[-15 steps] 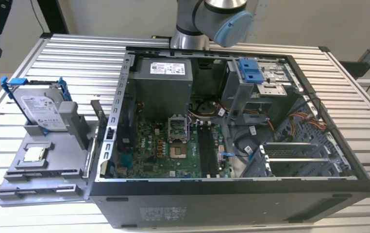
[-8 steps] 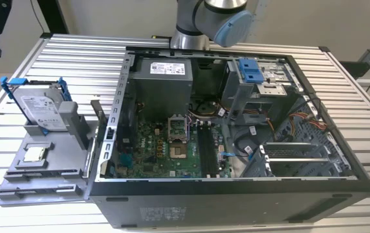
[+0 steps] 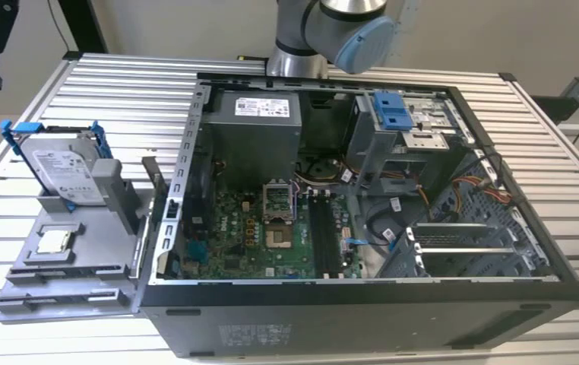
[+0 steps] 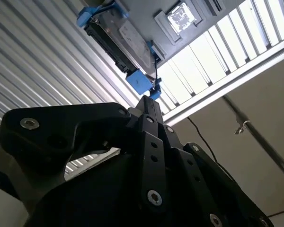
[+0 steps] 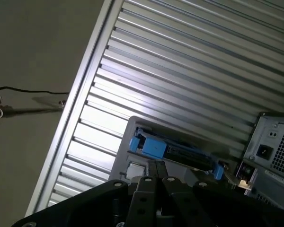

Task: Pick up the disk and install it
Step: 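Pick up the disk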

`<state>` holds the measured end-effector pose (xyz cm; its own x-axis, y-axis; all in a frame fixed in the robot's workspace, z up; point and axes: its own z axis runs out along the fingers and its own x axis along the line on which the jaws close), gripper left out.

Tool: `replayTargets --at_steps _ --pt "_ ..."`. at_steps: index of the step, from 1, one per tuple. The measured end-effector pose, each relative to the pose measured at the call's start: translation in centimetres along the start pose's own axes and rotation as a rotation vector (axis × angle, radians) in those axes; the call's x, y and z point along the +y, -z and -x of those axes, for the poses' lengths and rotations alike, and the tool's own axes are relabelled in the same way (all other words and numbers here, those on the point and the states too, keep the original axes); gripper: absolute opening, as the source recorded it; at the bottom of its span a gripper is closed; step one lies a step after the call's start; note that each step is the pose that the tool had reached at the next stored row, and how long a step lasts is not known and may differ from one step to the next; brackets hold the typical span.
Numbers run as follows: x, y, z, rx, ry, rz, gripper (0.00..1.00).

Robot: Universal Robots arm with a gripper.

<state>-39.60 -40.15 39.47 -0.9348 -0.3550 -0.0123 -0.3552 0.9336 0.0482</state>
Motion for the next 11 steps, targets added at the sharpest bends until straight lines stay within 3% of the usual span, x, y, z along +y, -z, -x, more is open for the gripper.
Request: replayTargets --at_steps 11 --pt "-0.01 0.00 0.02 0.0044 0.091 0.0011 0.00"
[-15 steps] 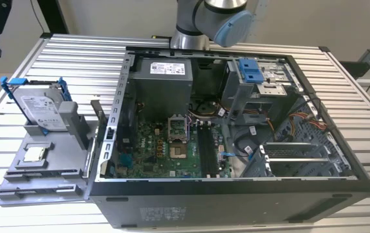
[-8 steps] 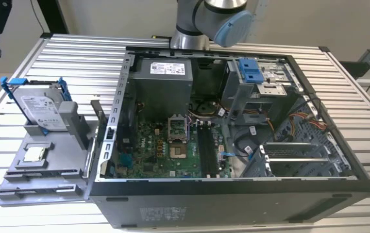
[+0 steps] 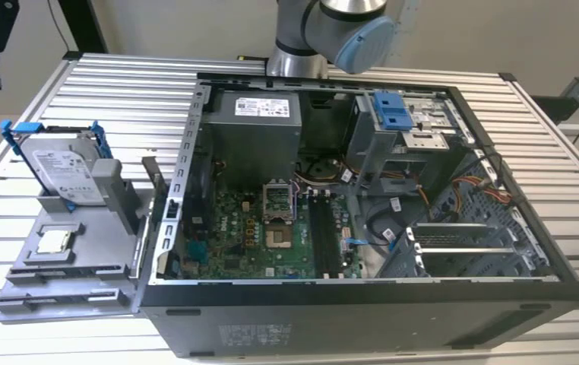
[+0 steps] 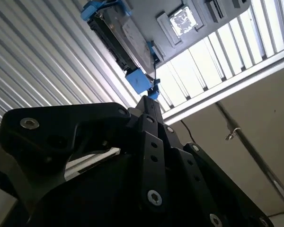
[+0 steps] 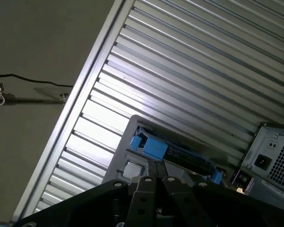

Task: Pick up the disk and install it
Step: 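Pick up the disk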

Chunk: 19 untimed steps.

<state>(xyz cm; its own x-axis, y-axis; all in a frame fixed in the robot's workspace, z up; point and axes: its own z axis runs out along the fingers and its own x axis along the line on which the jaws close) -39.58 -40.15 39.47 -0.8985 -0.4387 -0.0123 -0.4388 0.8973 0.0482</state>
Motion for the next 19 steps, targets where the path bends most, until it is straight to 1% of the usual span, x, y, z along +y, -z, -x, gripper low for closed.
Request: replayTargets --at_steps 19 --pt "0.00 0.00 0.01 0.0065 0.135 0.0016 0.00"
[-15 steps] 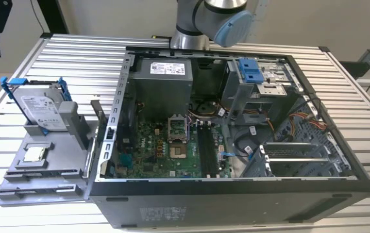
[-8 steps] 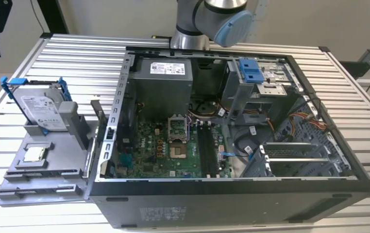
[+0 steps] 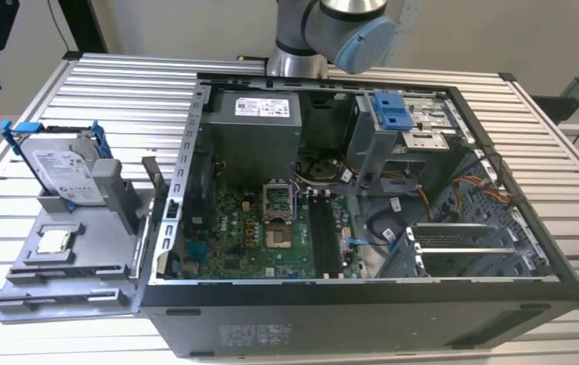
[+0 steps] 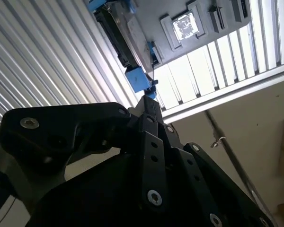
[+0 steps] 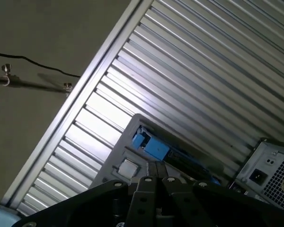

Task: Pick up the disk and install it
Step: 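Pick up the disk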

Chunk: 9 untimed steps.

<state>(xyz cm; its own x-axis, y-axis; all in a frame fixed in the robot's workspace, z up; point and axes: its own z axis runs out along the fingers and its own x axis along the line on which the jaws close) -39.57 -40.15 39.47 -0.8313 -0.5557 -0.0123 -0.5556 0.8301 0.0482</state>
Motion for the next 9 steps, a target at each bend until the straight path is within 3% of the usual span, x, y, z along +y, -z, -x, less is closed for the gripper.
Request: replayTargets --at_steps 5,9 --pt "-0.01 0.00 0.01 0.0022 0.041 0.0007 0.00" --pt "-0.01 0.00 0.01 0.0053 0.105 0.0015 0.00"
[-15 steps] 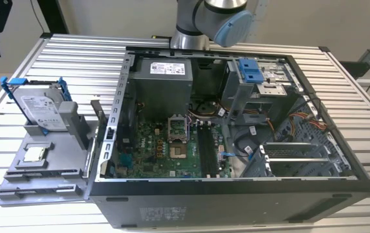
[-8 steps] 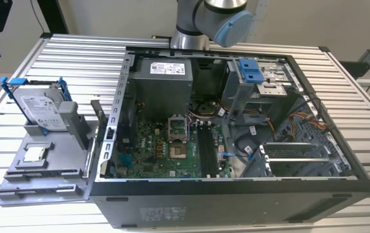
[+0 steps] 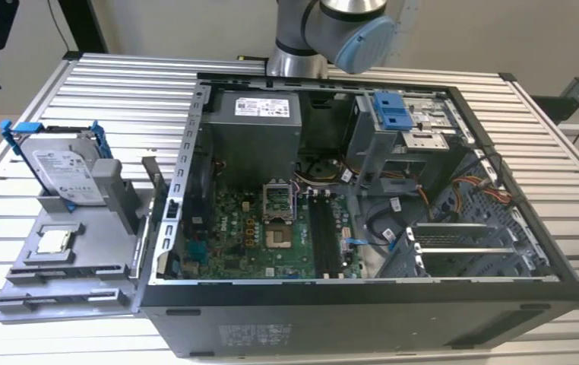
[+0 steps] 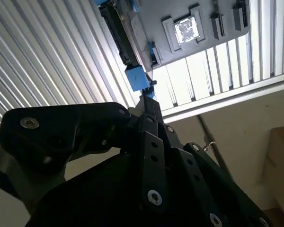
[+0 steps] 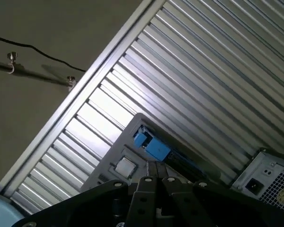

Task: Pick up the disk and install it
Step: 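Pick up the disk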

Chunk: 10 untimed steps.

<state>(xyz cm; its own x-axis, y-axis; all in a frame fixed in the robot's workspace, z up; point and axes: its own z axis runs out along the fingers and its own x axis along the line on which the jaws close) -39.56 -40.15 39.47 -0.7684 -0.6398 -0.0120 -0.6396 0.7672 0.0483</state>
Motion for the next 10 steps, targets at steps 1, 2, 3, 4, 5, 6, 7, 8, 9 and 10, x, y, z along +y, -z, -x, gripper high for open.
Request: replayTargets --at_steps 1,2,3,4,5,6,7,8,9,10 --pt "0.00 0.00 0.00 0.0009 0.019 0.0002 0.00" --pt "0.00 0.00 0.00 0.0018 0.037 0.0005 0.00" --pt "0.00 -0.01 0.00 0.0025 0.054 0.0006 0.00" --pt "0.00 -0.02 0.00 0.0034 0.074 0.0008 0.00" --pt "0.00 -0.03 0.00 0.0040 0.091 0.0010 0.00" --pt "0.00 -0.03 0.00 0.0048 0.110 0.0009 0.00" --pt "-0.01 -0.04 0.00 0.0055 0.128 0.0010 0.00" --pt "-0.01 -0.05 0.00 0.0062 0.147 0.0011 0.00" --pt "-0.01 -0.05 0.00 0.0070 0.164 0.0012 0.00" --pt "-0.01 -0.06 0.00 0.0077 0.183 0.0012 0.00"
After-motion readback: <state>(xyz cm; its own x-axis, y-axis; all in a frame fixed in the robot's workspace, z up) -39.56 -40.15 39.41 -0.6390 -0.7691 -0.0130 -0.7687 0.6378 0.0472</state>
